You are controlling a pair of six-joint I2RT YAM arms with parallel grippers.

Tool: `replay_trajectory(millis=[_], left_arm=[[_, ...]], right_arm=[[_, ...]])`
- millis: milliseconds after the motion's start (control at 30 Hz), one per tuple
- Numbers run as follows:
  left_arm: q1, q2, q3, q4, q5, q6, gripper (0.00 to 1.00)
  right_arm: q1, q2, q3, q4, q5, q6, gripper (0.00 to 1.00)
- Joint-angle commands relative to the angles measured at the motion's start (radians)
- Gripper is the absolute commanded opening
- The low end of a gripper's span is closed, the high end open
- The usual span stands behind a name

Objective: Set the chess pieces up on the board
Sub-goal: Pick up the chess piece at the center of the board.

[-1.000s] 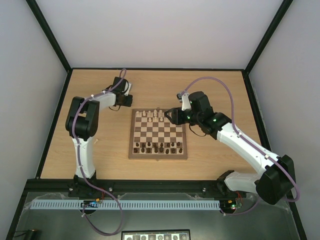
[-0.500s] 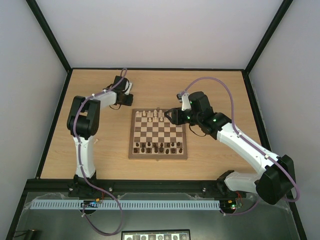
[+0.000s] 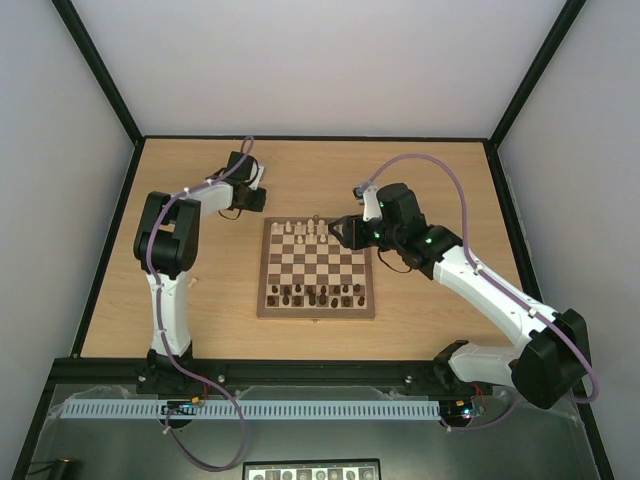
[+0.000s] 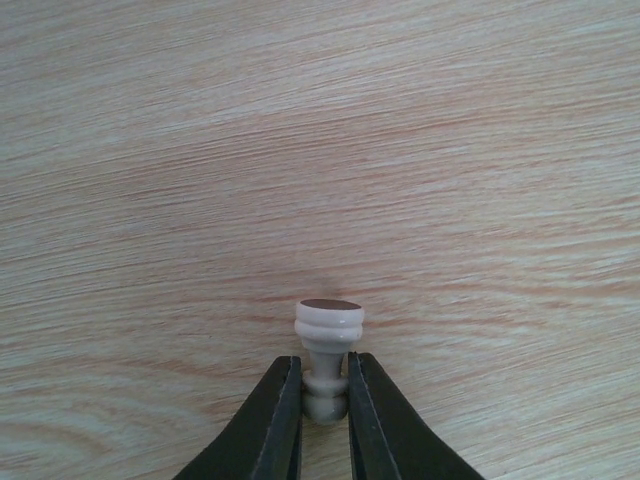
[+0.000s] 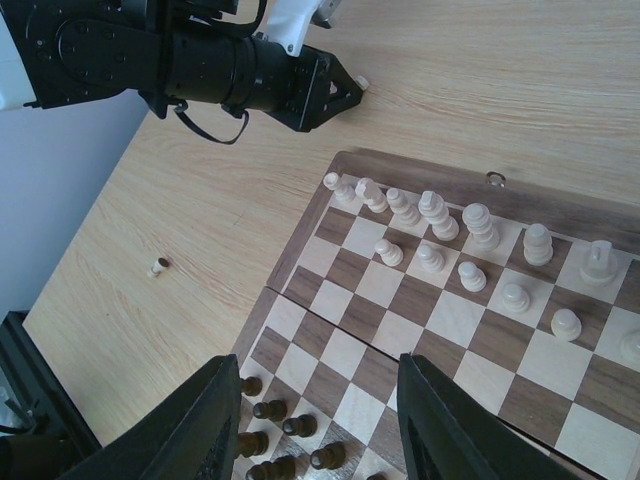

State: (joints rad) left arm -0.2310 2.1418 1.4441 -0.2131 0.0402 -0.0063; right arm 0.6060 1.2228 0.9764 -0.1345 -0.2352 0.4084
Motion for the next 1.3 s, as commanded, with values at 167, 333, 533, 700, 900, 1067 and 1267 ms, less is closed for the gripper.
replay_trajectory(millis=[167, 333, 533, 700, 900, 1067, 1267], left_arm=[[-0.005, -0.004, 0.007, -0.034, -0.004, -0.027, 0.1], [-0.006, -0.071, -0.028, -0.041, -0.006, -0.056, 0.1], [-0.006, -0.204, -0.085, -0.054, -0.022, -0.131, 0.1], [-0.018, -0.327, -0.139, -0.083, 0.034, -0.19, 0.1], [-0.105, -0.567, -0.294, -0.068, 0.231, -0.295, 0.13], [-0.172, -0.775, -0.434, 0.002, 0.485, -0.368, 0.15], [-0.249, -0.945, -0.533, 0.099, 0.676, -0.487, 0.17]], right_arm=[[-0.005, 0.007, -0.013, 0.013, -0.01, -0.006, 0.44], [-0.005, 0.01, -0.01, 0.016, -0.015, -0.004, 0.44], [-0.005, 0.011, -0.011, 0.021, -0.026, -0.001, 0.44], [-0.005, 0.005, -0.012, 0.024, -0.046, 0.0, 0.44], [-0.005, -0.02, -0.011, 0.023, -0.084, 0.008, 0.44], [-0.005, -0.084, -0.04, 0.025, -0.127, 0.028, 0.44], [-0.005, -0.176, -0.121, 0.055, -0.196, 0.077, 0.44]])
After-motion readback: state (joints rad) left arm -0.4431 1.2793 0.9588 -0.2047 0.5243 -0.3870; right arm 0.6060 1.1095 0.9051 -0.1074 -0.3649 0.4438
